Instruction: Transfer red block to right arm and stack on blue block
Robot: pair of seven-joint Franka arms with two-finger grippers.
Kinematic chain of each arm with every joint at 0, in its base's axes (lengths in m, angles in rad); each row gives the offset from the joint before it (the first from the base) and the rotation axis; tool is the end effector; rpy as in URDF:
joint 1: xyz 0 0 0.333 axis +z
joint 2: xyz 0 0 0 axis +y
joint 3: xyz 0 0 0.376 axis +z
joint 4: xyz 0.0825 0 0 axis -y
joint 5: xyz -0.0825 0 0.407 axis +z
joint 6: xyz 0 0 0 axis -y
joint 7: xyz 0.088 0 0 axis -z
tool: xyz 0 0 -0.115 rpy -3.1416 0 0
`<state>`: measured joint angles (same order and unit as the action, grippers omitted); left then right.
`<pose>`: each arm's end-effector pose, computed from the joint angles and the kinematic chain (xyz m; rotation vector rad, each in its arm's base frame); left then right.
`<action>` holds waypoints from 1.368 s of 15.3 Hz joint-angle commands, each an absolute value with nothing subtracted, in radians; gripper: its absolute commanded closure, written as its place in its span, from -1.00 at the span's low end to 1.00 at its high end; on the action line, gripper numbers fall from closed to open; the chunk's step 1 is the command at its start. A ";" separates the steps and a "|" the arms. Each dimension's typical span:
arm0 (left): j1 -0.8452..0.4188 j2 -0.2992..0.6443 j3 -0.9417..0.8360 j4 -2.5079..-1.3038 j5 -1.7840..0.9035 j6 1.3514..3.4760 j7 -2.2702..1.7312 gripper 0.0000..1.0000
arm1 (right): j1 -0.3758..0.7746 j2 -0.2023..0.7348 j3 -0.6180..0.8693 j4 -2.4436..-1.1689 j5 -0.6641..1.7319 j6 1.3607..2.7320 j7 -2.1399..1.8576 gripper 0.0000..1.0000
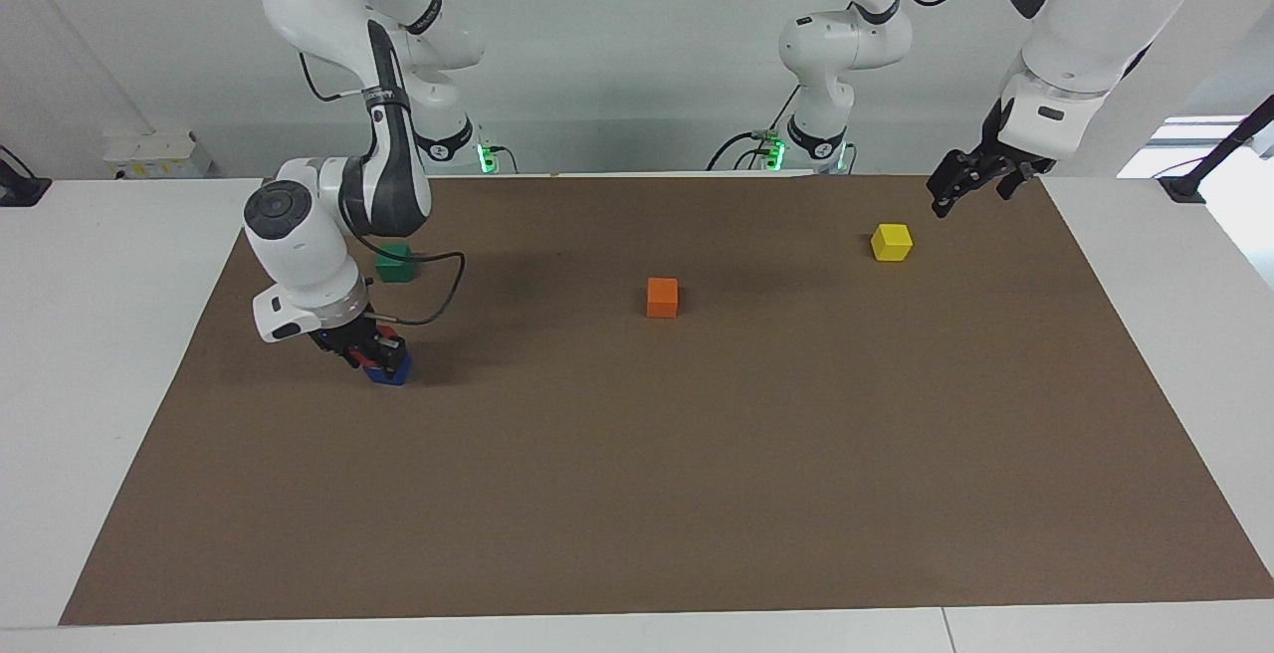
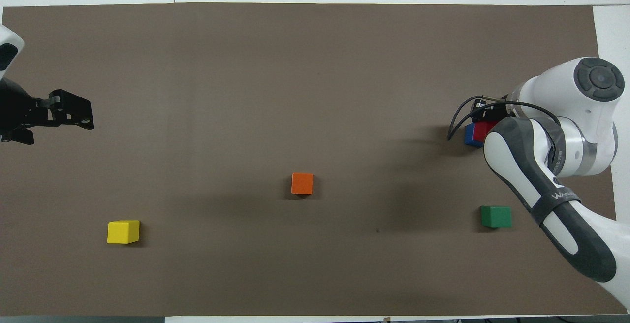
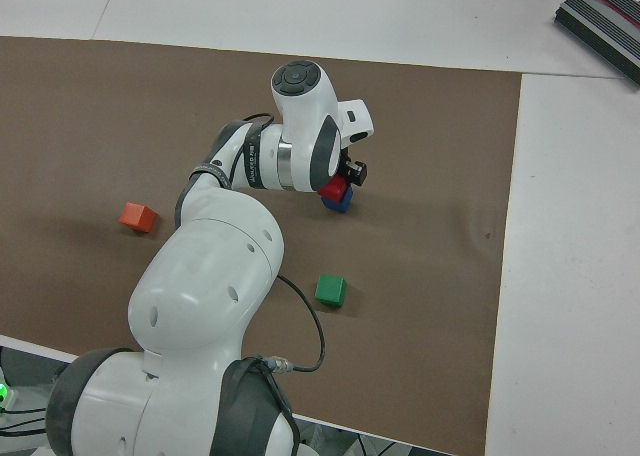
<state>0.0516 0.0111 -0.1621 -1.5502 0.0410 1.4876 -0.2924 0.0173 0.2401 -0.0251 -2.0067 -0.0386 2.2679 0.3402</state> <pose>0.5692 -0.0575 0.6734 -3.0739 -0.2832 0.0992 0.6291 -0.0054 0.3753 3.0691 -0.4996 0.0416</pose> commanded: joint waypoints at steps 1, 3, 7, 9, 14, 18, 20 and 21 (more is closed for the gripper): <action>0.052 -0.017 -0.155 -1.583 0.028 1.502 -0.290 -1.00 | 0.011 0.221 -0.018 -2.031 -0.023 2.290 0.342 0.06; 0.051 -0.017 -0.155 -1.583 0.028 1.502 -0.290 -1.00 | 0.011 0.221 -0.018 -2.029 -0.023 2.292 0.342 0.06; 0.051 -0.017 -0.155 -1.583 0.028 1.502 -0.290 -1.00 | 0.011 0.224 -0.018 -2.023 -0.023 2.292 0.339 -0.62; 0.051 -0.017 -0.155 -1.583 0.028 1.502 -0.290 -1.00 | 0.011 0.224 -0.018 -2.022 -0.023 2.292 0.339 -0.95; 0.052 -0.017 -0.155 -1.583 0.028 1.502 -0.290 -1.00 | 0.009 0.229 -0.018 -1.999 -0.023 2.278 0.337 -0.98; 0.051 -0.017 -0.155 -1.583 0.028 1.502 -0.290 -1.00 | 0.012 0.213 -0.017 -1.915 -0.023 2.200 0.334 -1.00; 0.051 -0.017 -0.155 -1.583 0.028 1.502 -0.290 -1.00 | 0.012 0.181 -0.009 -1.864 -0.023 2.131 0.327 -1.00; 0.051 -0.017 -0.155 -1.583 0.028 1.502 -0.290 -1.00 | 0.011 0.160 0.004 -1.841 -0.018 2.093 0.315 -1.00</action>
<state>0.0516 0.0111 -0.1621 -1.5502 0.0410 1.4876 -0.2924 0.0204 0.2078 -0.0219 -1.8853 -0.0386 2.1726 0.3387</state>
